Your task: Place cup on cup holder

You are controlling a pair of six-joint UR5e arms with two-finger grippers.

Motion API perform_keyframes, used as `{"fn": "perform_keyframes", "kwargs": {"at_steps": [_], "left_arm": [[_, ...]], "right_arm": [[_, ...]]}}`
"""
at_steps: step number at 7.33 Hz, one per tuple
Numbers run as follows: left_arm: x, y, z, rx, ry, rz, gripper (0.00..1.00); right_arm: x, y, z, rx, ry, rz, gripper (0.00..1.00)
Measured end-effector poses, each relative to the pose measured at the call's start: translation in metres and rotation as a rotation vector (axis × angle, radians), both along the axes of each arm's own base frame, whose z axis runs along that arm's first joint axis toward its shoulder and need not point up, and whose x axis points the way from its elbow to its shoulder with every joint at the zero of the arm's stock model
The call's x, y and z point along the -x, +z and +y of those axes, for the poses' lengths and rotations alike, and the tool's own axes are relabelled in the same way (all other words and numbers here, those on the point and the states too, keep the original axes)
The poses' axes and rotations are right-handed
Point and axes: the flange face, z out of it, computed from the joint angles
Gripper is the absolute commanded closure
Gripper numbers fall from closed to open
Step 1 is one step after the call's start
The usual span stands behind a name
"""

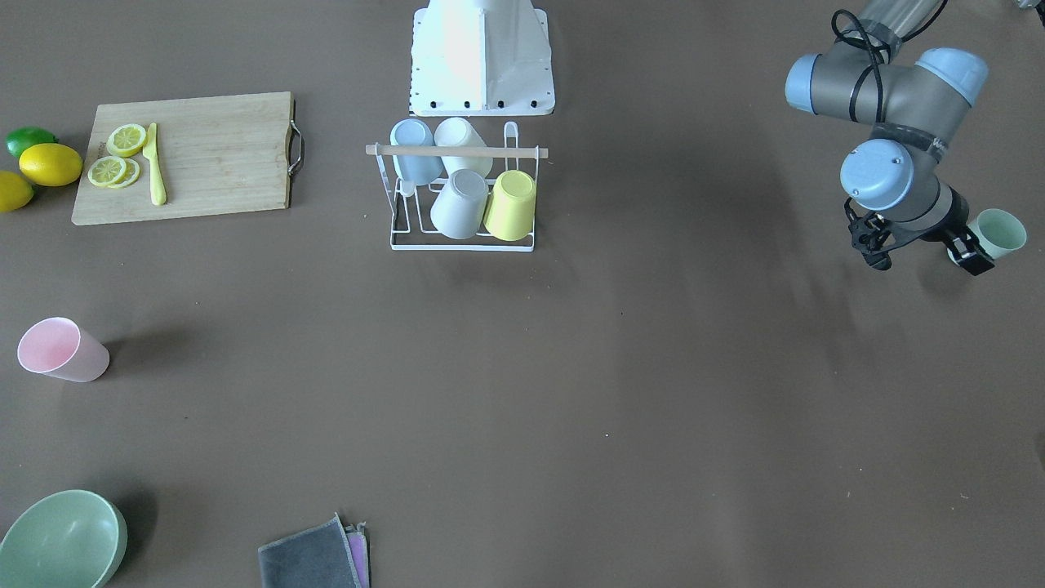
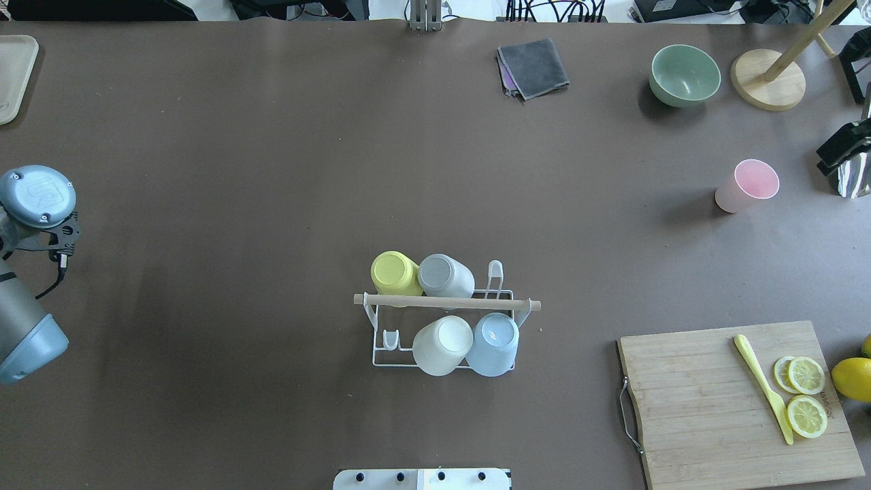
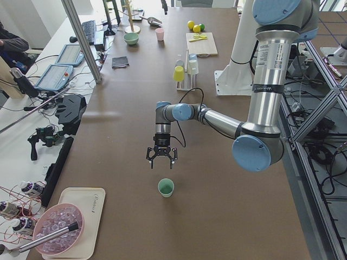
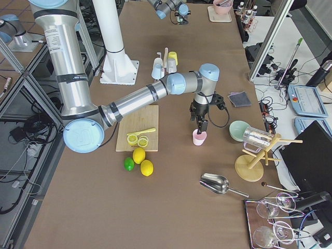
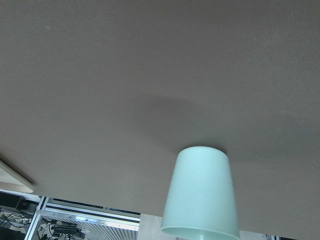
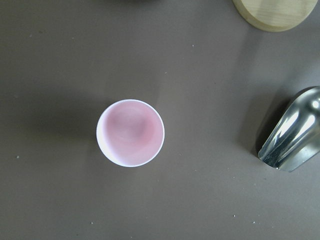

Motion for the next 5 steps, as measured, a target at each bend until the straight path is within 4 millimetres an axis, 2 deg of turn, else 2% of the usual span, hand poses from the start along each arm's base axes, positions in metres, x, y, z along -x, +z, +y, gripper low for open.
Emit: {"fn": "perform_keyframes", "kwargs": {"at_steps": [1, 2, 3, 5], "left_arm": [[-0.009, 0.011, 0.007, 0.002, 0.025, -0.002, 0.01], [-0.014, 0.021, 0.011, 0.005, 0.04, -0.005, 0.01], [-0.014, 0.032, 0.015, 0.011, 0.046, -0.011, 0.01], [-0.002, 0.058, 0.028, 0.02, 0.05, -0.02, 0.01]], "right_arm": [[0.022, -0.011, -0.003, -0.026, -0.057, 0.035, 0.0], [0.033, -0.015, -0.004, -0.066, -0.123, 0.057, 0.0], [0.036, -0.017, -0.005, -0.103, -0.186, 0.067, 0.0], [0.059, -0.015, -0.017, -0.116, -0.279, 0.093, 0.0]]}}
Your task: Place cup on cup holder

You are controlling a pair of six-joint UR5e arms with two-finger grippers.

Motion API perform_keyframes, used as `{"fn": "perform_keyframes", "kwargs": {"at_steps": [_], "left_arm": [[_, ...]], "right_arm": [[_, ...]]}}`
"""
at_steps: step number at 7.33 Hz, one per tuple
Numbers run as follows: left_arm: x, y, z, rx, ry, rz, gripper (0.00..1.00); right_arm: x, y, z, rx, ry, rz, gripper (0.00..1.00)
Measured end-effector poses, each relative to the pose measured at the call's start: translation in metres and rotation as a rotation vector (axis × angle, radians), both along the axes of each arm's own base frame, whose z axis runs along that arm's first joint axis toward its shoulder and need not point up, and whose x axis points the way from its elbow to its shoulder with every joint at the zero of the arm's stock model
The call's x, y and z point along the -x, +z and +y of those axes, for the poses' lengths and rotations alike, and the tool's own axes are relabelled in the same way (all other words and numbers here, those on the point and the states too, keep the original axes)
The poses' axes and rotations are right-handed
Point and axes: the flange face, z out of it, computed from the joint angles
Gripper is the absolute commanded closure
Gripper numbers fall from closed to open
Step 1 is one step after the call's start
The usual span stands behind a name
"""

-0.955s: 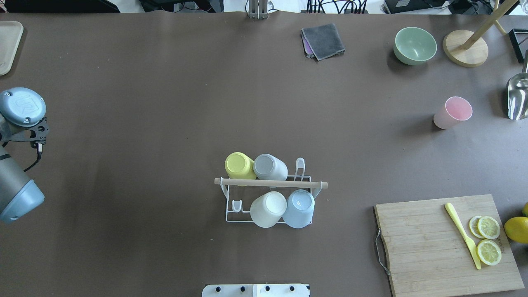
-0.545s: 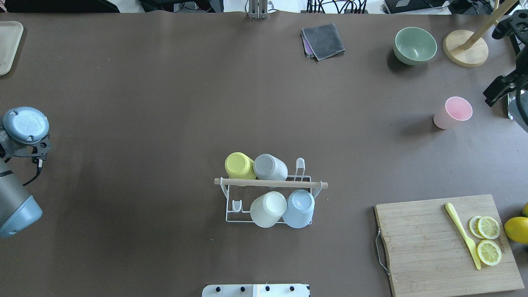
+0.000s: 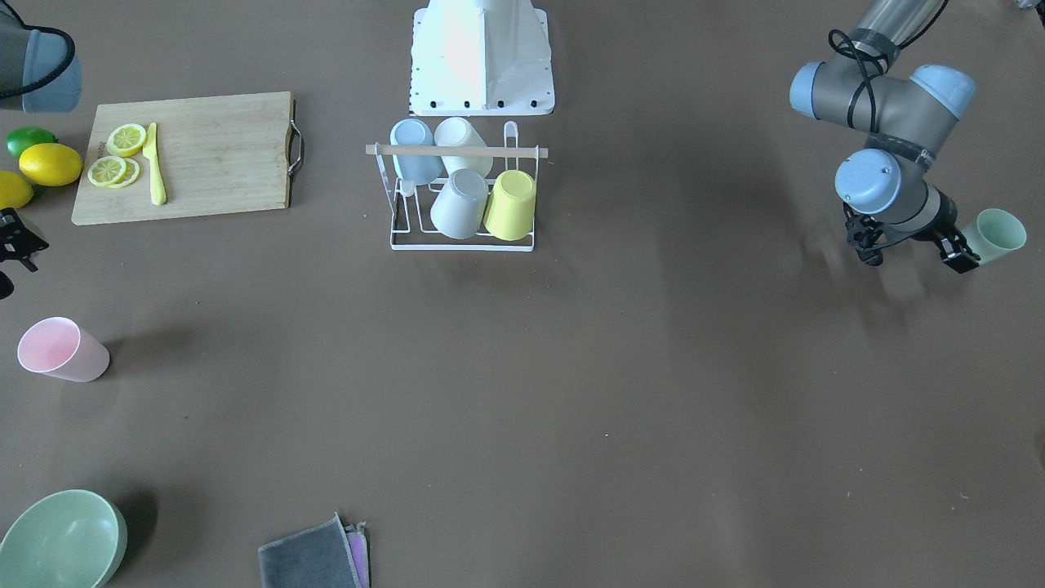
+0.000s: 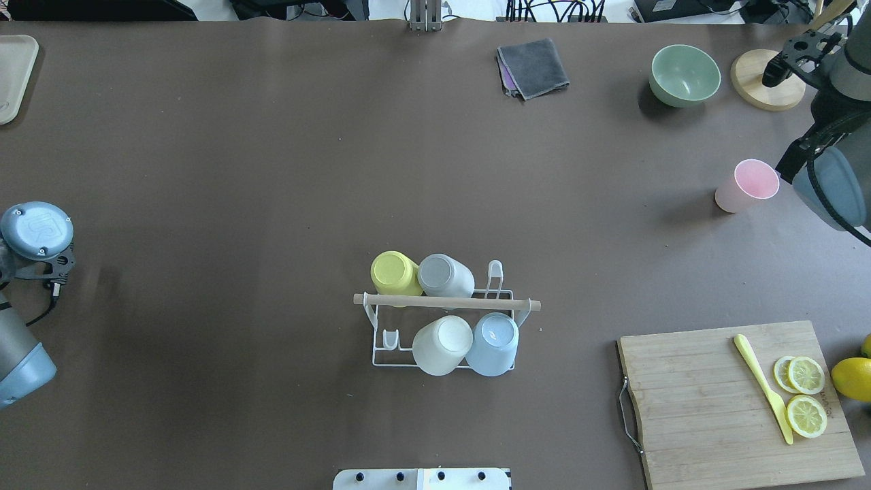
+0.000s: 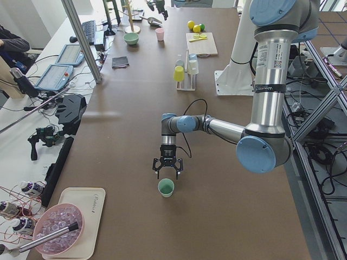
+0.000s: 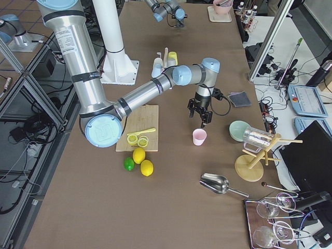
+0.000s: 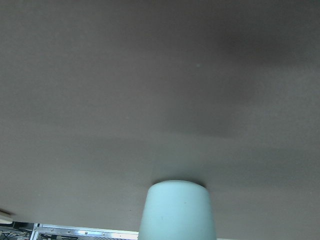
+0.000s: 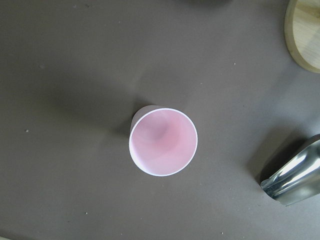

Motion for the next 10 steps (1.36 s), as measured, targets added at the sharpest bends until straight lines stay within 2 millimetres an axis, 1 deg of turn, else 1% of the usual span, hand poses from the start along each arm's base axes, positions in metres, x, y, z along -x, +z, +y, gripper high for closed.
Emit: {"fn": "perform_keyframes", "kwargs": {"at_steps": [1, 2, 4, 5, 6, 8, 9, 10], "left_arm": [[0.006, 0.012, 0.006, 0.001, 0.001, -0.001, 0.01], [0.01, 0.021, 0.009, 0.001, 0.001, -0.001, 0.01], [0.011, 0.039, 0.011, 0.001, 0.001, -0.001, 0.01], [0.012, 0.045, 0.011, 0.0, 0.002, 0.0, 0.01], [0.013, 0.049, 0.012, 0.003, 0.005, -0.002, 0.01], [0.015, 0.055, 0.014, 0.011, 0.029, -0.005, 0.01], [0.018, 0.059, 0.016, 0.012, 0.035, -0.005, 0.01], [0.022, 0.063, 0.019, 0.013, 0.038, -0.005, 0.02]], "right_arm": [[0.015, -0.002, -0.013, 0.007, -0.04, 0.025, 0.0], [0.032, -0.008, -0.032, 0.027, -0.098, 0.05, 0.0], [0.07, -0.024, -0.086, 0.094, -0.242, 0.106, 0.0], [0.09, -0.027, -0.095, 0.1, -0.299, 0.145, 0.0], [0.113, -0.024, -0.092, 0.097, -0.353, 0.196, 0.0], [0.159, -0.016, -0.075, 0.116, -0.455, 0.307, 0.0], [0.177, -0.016, -0.071, 0.116, -0.514, 0.38, 0.0], [0.195, -0.012, -0.073, 0.116, -0.582, 0.445, 0.0]]}}
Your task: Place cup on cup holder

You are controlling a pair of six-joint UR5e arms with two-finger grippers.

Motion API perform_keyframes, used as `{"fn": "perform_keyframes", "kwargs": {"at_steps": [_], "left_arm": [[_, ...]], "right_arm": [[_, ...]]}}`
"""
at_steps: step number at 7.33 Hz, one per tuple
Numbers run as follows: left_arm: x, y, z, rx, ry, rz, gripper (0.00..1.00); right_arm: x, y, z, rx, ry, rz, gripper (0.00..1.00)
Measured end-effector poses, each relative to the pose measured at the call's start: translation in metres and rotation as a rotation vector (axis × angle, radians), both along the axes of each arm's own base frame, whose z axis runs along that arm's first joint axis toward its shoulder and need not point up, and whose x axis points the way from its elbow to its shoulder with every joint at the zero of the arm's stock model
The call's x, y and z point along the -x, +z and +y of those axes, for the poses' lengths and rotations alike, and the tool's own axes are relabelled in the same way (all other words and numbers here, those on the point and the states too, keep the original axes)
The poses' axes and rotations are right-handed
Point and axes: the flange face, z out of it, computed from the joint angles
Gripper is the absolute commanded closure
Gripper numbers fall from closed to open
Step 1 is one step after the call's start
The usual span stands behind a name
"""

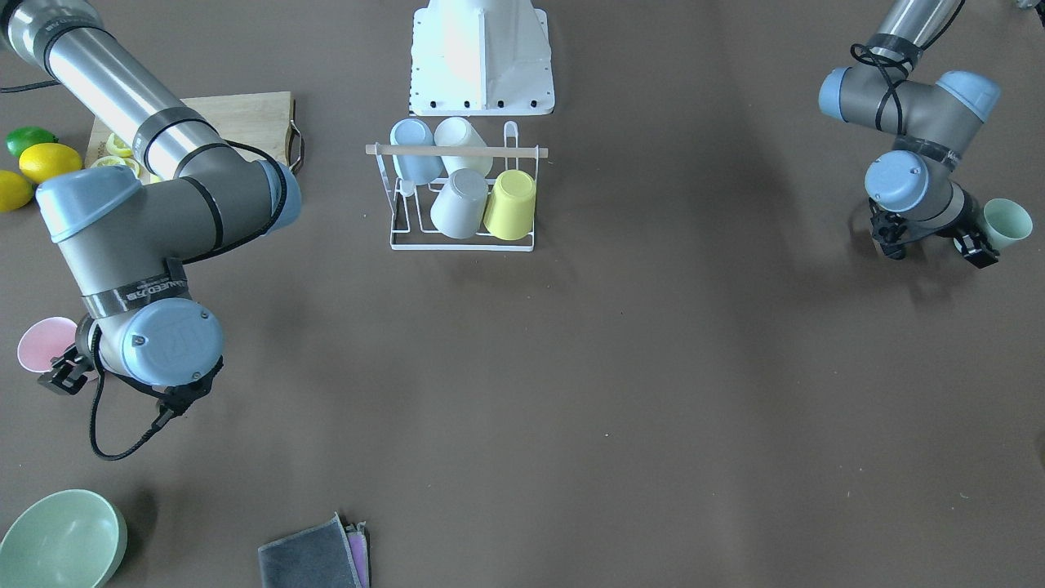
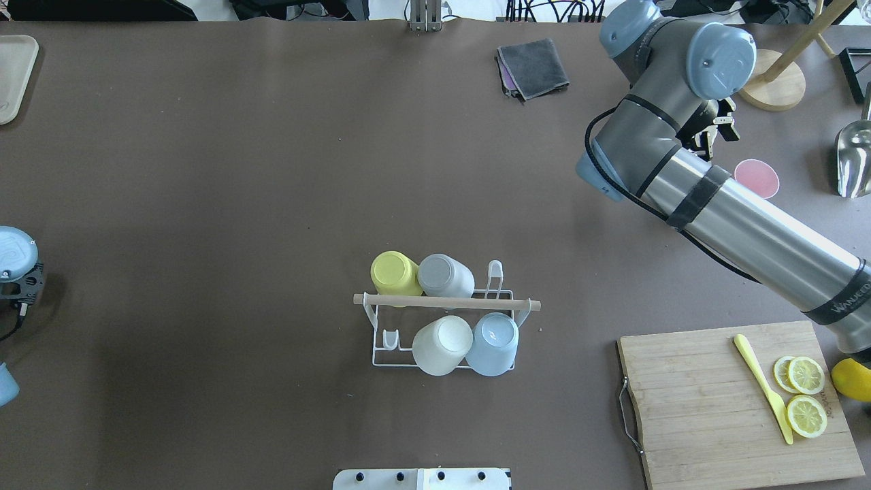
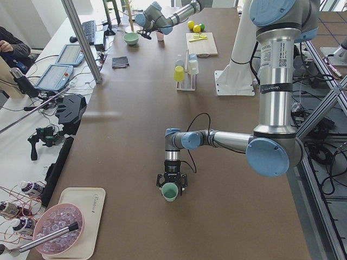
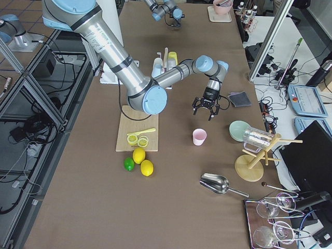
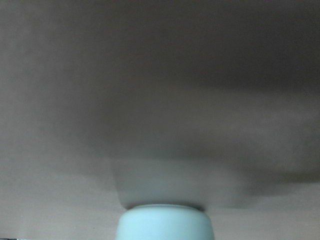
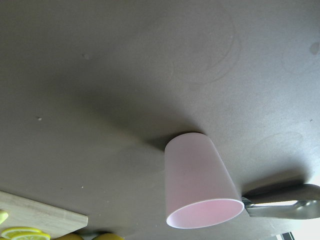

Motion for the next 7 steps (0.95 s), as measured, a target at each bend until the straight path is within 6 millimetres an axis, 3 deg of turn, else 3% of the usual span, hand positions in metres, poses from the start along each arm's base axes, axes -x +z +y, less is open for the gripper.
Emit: {"fn": "perform_keyframes", "kwargs": {"at_steps": [2, 4, 7], "left_arm": [[0.004, 0.003, 0.002, 0.0, -0.001, 0.001, 0.02], [0.011, 0.009, 0.006, -0.002, -0.005, 0.003, 0.02], [0.024, 0.02, 0.015, -0.005, 0.009, 0.011, 0.02]], "right_arm": [[0.022, 0.023, -0.005, 0.018, -0.102, 0.099, 0.0], [0.024, 0.052, -0.005, 0.071, -0.136, 0.142, 0.0], [0.026, 0.068, -0.002, 0.109, -0.133, 0.139, 0.0]]}}
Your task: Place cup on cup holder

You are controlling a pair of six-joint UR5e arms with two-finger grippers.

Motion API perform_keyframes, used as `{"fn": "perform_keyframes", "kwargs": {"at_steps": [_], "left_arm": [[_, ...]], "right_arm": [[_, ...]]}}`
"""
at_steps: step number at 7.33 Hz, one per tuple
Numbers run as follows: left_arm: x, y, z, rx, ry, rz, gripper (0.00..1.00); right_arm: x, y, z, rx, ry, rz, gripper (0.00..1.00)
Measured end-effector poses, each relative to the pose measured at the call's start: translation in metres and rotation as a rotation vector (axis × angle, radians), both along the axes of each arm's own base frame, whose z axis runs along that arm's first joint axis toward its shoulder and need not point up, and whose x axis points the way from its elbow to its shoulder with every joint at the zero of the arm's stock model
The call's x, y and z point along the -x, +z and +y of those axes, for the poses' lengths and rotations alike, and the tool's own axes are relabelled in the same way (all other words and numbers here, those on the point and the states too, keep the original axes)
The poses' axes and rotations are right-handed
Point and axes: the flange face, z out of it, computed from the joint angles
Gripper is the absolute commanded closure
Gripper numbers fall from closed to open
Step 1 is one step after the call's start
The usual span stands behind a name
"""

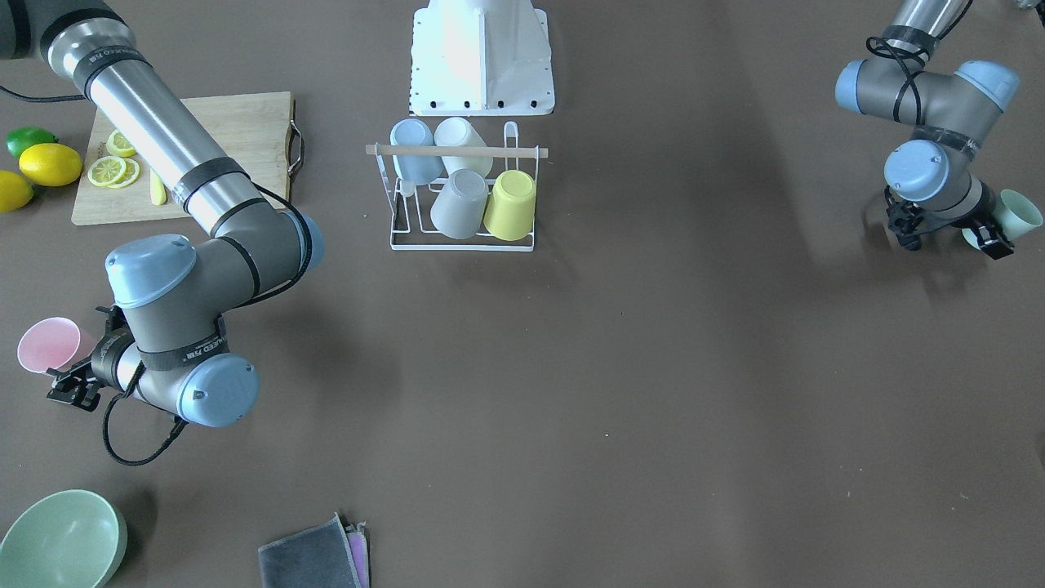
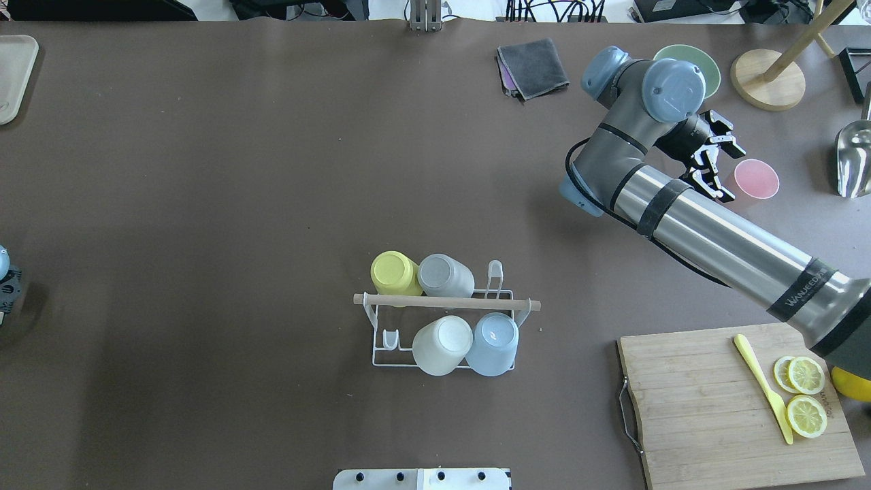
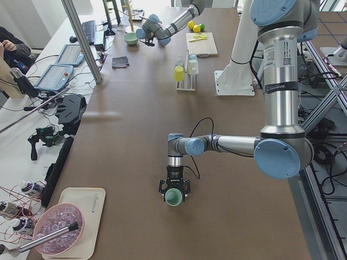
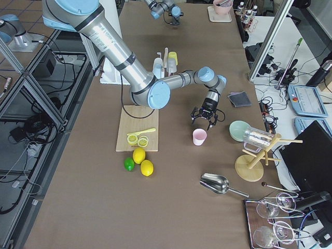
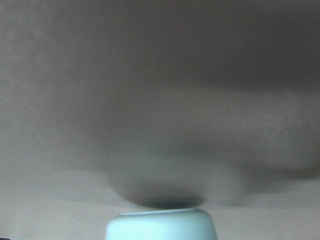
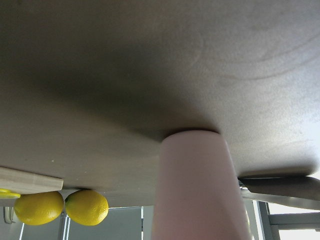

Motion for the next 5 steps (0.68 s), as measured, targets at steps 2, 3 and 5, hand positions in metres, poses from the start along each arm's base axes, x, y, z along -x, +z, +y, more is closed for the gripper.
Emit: {"fn": "perform_keyframes", "kwargs": {"at_steps": [2, 3, 5], "left_arm": [[0.007, 0.005, 0.005, -0.002, 0.006, 0.004, 0.14], [0.009, 0.006, 0.007, -0.002, 0.006, 0.004, 0.45], [0.011, 0.006, 0.006, -0.007, 0.001, 0.009, 0.71]], "right_arm": [[0.013, 0.009, 0.006, -0.018, -0.033, 0.005, 0.0], [0.02, 0.011, 0.009, -0.038, -0.057, 0.018, 0.0], [0.029, 0.014, 0.013, -0.06, -0.093, 0.042, 0.0]]}}
